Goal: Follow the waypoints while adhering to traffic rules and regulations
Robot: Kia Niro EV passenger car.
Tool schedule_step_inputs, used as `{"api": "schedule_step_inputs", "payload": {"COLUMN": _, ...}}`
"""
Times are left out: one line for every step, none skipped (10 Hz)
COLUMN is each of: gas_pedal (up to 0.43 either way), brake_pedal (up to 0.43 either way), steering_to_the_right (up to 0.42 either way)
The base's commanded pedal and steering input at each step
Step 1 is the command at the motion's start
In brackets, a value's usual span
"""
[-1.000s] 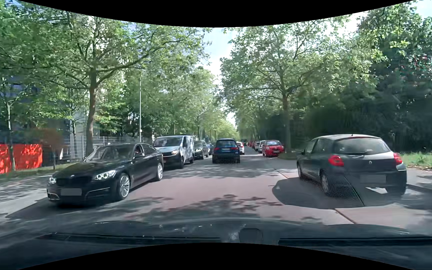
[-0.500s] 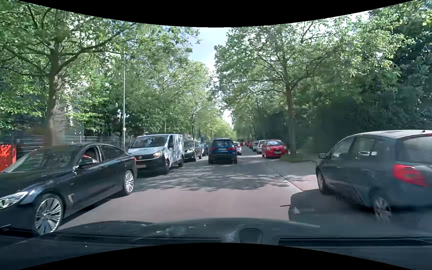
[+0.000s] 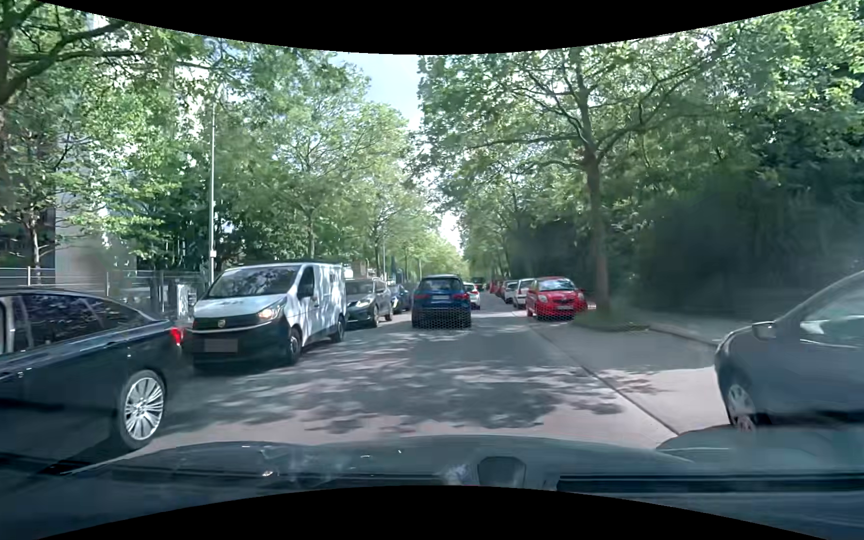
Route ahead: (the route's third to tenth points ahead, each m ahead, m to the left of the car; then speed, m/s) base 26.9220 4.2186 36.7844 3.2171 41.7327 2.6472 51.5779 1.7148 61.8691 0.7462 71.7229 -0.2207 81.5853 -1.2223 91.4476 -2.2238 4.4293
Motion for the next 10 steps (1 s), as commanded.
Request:
{"api": "schedule_step_inputs", "payload": {"gas_pedal": 0.000, "brake_pedal": 0.000, "steering_to_the_right": 0.010}}
{"api": "schedule_step_inputs", "payload": {"gas_pedal": 0.000, "brake_pedal": 0.000, "steering_to_the_right": 0.010}}
{"api": "schedule_step_inputs", "payload": {"gas_pedal": 0.000, "brake_pedal": 0.000, "steering_to_the_right": 0.010}}
{"api": "schedule_step_inputs", "payload": {"gas_pedal": 0.000, "brake_pedal": 0.000, "steering_to_the_right": 0.009}}
{"api": "schedule_step_inputs", "payload": {"gas_pedal": 0.000, "brake_pedal": 0.000, "steering_to_the_right": 0.009}}
{"api": "schedule_step_inputs", "payload": {"gas_pedal": 0.000, "brake_pedal": 0.000, "steering_to_the_right": 0.008}}
{"api": "schedule_step_inputs", "payload": {"gas_pedal": 0.000, "brake_pedal": 0.000, "steering_to_the_right": 0.009}}
{"api": "schedule_step_inputs", "payload": {"gas_pedal": 0.000, "brake_pedal": 0.000, "steering_to_the_right": 0.008}}
{"api": "schedule_step_inputs", "payload": {"gas_pedal": 0.000, "brake_pedal": 0.000, "steering_to_the_right": 0.008}}
{"api": "schedule_step_inputs", "payload": {"gas_pedal": 0.000, "brake_pedal": 0.000, "steering_to_the_right": 0.008}}
